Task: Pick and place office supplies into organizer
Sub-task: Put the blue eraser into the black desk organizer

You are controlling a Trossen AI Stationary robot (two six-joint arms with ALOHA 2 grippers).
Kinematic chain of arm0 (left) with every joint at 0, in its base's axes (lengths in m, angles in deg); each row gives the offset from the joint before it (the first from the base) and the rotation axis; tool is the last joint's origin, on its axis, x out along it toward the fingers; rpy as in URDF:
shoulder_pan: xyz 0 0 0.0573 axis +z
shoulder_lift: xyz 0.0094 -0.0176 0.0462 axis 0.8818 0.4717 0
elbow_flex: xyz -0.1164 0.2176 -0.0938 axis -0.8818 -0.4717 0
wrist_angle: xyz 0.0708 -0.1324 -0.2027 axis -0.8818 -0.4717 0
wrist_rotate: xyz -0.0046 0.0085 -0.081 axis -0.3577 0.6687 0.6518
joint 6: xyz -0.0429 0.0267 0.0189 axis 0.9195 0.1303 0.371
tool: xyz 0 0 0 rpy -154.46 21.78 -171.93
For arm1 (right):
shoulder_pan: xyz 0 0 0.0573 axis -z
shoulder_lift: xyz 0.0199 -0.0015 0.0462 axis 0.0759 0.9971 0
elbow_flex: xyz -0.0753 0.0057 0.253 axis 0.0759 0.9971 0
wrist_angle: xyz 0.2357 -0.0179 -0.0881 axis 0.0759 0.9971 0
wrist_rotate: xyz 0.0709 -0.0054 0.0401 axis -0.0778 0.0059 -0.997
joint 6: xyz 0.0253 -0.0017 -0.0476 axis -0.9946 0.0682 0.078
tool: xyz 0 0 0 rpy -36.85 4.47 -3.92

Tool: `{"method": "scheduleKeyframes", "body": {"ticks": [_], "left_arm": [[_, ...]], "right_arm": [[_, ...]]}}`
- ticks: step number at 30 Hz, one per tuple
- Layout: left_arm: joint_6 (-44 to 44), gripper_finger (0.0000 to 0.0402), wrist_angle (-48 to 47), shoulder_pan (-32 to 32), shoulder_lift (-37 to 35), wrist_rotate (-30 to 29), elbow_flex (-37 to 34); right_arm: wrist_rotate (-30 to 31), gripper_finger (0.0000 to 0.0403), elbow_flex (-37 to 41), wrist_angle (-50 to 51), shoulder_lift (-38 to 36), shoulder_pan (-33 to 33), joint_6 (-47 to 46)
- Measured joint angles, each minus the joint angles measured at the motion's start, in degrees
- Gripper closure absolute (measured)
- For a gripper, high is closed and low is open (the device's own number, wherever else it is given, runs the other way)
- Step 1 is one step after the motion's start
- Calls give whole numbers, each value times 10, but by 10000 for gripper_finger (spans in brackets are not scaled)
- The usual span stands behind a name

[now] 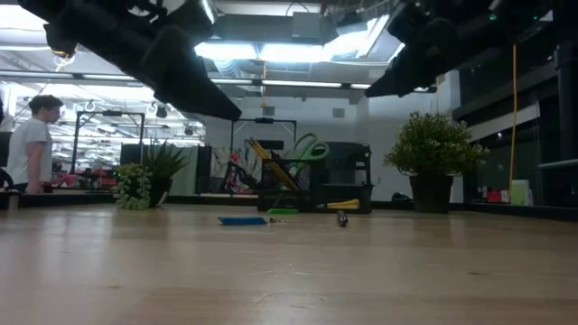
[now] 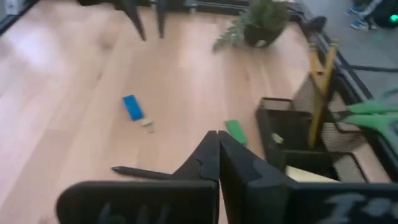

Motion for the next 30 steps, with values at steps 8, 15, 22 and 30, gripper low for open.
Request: {"method": "scheduleKeyframes", "body": {"ticks": [8,15,22,30], "left_arm": [[25,311,-99,-1,33,1,59],[47,309,-158,-9,70,13,116],[109,294,-261,-9,131,31,201],[150,279,-350,-9,217,112,298]], "right_arm": [[-1,399,75,-128,1,-45,-13],[-1,398,163,-221,1,-57,-55],[-1,397,198,-249,2,-78,-75],[0,397,205,-249,2,-87,-59]]}}
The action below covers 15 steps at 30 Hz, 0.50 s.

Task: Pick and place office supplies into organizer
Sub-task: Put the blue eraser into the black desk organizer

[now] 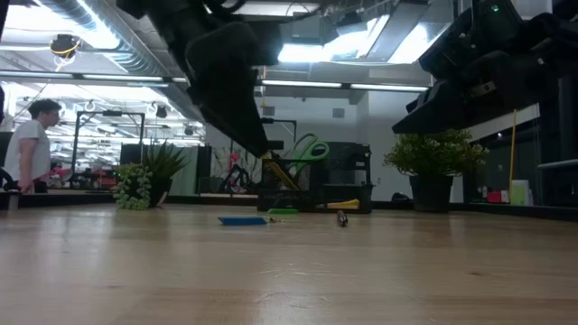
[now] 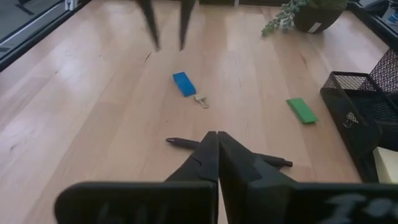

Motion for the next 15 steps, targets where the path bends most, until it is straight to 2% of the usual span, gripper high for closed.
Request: {"method": "scheduleKeyframes", "body": {"ticks": [2,5,10,15], "left_arm": [[1,273,-1,1,18,34,14],[1,261,-4,1,33,53,19],[23,234,-50,2,39,36,19],[25,215,-51,2,39,23,19]], "right_arm": [[0,397,0,0,0,0,0],[0,397,0,0,0,0,0],[0,397,0,2,0,0,0],[0,397,0,2,0,0,0]]}}
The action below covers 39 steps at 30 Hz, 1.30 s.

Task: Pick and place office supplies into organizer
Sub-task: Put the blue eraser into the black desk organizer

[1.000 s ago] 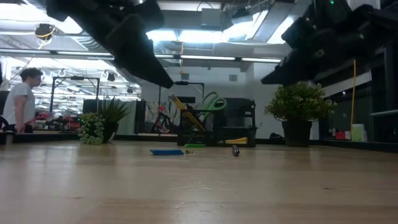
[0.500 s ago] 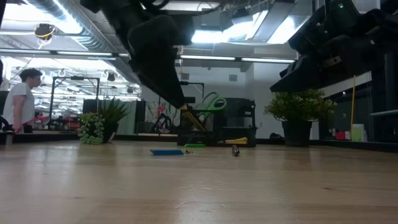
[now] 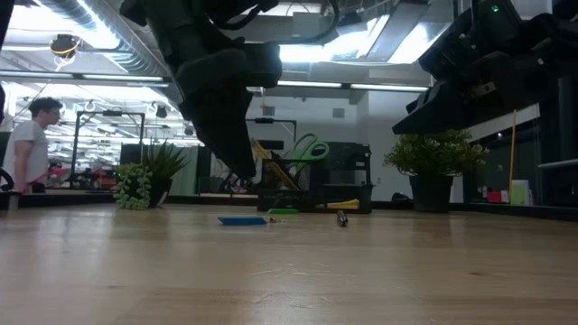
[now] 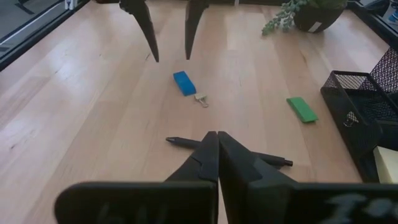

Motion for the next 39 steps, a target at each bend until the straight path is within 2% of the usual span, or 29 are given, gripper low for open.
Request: {"method": "scheduleKeyframes", "body": {"ticks": [13,21,26,31,39], "left_arm": [[45,210,2,15,53,-9,0],[88,210,6,50,80,50,2],[96,213,11,57,81,63,2],[96,213,13,53,80,64,1],[94,214,13,40,81,36,0]], "right_arm": [[0,397,0,0,0,0,-1],[0,397,0,4,0,0,-2],[0,397,0,8,0,0,-1],[0,397,0,11,0,0,0],[0,397,0,11,0,0,1]]}}
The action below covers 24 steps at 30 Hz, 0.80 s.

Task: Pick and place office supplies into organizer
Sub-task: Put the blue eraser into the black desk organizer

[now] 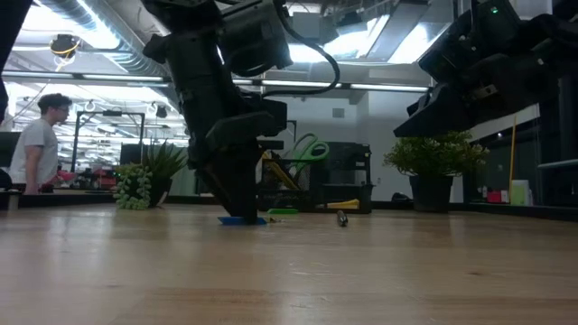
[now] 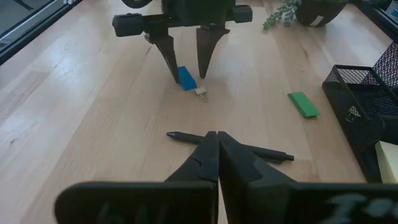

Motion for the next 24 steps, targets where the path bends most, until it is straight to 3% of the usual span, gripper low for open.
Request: {"method": "scheduleKeyframes", "body": {"ticks": [18,24], "left_arm": [[-15,216,-2,-6,4,-12,0],[-35,243,0,-13,5,-31,-1]], "right_arm": [[1,397,0,0,0,0,-1],[1,397,0,-1,0,0,-1]]}}
